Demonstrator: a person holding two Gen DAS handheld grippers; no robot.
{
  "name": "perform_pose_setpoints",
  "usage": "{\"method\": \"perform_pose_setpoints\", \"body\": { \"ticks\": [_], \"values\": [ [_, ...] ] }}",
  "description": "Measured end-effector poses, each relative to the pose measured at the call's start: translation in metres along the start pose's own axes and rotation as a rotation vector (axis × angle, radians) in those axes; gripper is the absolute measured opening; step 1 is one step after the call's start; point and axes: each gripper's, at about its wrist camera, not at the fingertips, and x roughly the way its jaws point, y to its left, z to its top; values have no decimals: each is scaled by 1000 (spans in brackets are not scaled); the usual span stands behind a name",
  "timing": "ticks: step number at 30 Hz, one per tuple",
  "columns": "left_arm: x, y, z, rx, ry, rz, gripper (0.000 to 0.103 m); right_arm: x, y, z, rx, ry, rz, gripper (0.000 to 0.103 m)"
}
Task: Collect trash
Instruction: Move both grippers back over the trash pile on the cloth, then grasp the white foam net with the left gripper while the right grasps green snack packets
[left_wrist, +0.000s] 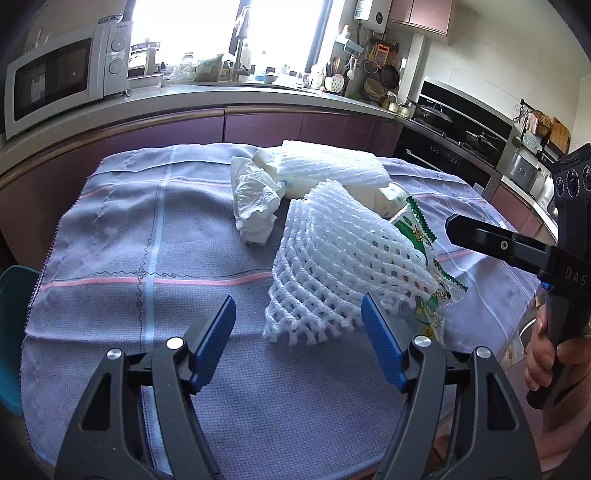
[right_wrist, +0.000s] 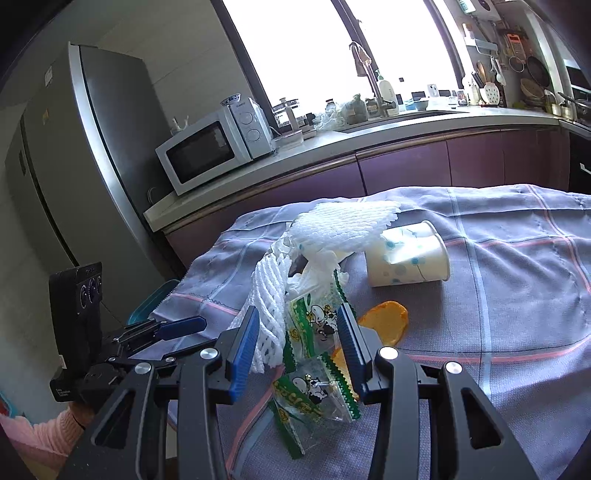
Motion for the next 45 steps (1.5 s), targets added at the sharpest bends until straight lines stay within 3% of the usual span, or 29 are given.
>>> {"method": "perform_pose_setpoints", "body": {
  "ticks": [13,22,24,27,35,41,45],
  "values": [
    [33,-5,9,-16,83,-52,69,0,-19,-13,46,25,-5,42],
    [42,-7,8,-8,107,-66,51,2,-29,-28,58,74,1,48],
    [43,-9,7,1,111,-59,39,4,-30,-32,62,87,7,48],
    [41,-13,6,12,111,-49,31,7,-29,-38,66,107,20,48],
    [29,-17,0,29,86,-26,22,8,-28,-46,77,134,50,48],
    [11,-16,-4,35,49,-13,19,5,-29,-50,81,144,67,25],
    [0,-15,-6,40,28,-6,19,2,-26,-50,75,141,79,23]
  ]
}}
